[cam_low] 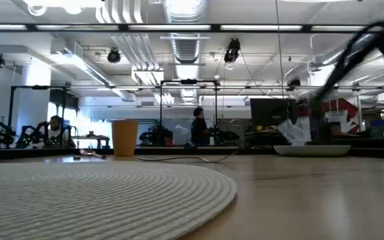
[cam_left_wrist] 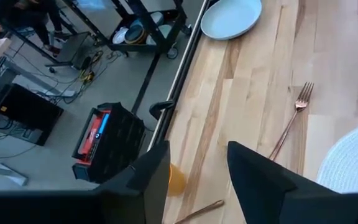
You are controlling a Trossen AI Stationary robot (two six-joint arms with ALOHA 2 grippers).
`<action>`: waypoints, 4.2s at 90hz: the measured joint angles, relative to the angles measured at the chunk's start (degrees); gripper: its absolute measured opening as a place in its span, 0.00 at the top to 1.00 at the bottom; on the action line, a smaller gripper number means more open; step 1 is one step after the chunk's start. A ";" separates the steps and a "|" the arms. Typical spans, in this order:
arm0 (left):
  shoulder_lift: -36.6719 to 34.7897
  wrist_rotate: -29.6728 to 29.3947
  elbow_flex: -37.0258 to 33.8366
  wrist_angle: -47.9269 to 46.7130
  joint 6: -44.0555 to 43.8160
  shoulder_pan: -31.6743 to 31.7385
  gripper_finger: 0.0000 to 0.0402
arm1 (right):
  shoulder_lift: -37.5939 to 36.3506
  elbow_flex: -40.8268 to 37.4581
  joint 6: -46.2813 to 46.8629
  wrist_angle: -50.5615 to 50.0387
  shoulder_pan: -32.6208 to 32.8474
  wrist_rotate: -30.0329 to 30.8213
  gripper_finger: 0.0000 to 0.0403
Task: Set table place
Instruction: Fold the white napkin
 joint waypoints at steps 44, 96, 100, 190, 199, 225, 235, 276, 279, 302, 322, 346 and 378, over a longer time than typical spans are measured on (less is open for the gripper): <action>-0.11 0.02 0.00 -2.69 -1.97 0.00 0.62 | -6.75 5.29 24.85 8.49 13.30 -19.24 0.93; 0.00 0.02 -0.01 -2.47 -1.98 0.00 0.67 | -4.85 -18.90 30.11 34.00 13.75 -19.43 1.00; 0.00 0.02 -0.02 -2.43 -2.20 0.00 0.67 | -5.48 -21.18 28.31 37.15 11.95 -19.98 1.00; -0.02 0.20 0.00 -2.32 -3.46 0.00 0.68 | -29.36 -12.67 -20.40 38.59 -22.54 19.93 1.00; -0.08 0.20 0.00 -2.32 -3.46 0.00 0.68 | -30.73 -11.05 -15.35 38.09 -17.12 21.74 1.00; -0.52 0.15 0.00 -2.69 -3.06 -0.04 0.66 | -24.81 -7.15 -10.81 37.66 -4.87 15.15 0.71; -0.66 0.13 0.00 -2.64 -3.22 -0.04 0.65 | -20.92 -4.27 -20.25 36.91 -6.57 11.81 0.57; -0.68 0.11 0.00 -5.38 -6.20 0.00 0.67 | -4.32 12.24 -60.91 12.64 -17.35 1.98 0.46; -0.68 0.11 0.00 -5.42 -6.34 0.00 0.68 | -3.99 12.52 -63.05 12.82 -17.81 2.02 0.47; -0.45 0.09 0.00 -5.55 -6.45 0.00 0.67 | -1.45 12.80 -74.91 13.33 -18.28 -0.33 0.44; 0.66 -1.26 0.00 -5.51 -6.45 0.00 0.60 | 2.33 12.68 -81.48 13.90 -17.99 -0.02 0.37; 2.05 -1.37 -0.02 -5.62 -6.45 0.00 0.53 | 4.94 12.12 -82.01 13.95 -17.91 0.22 0.35; 2.60 -1.38 0.00 -6.66 -6.45 0.00 0.54 | 6.15 10.29 -80.64 15.13 -17.75 0.24 0.41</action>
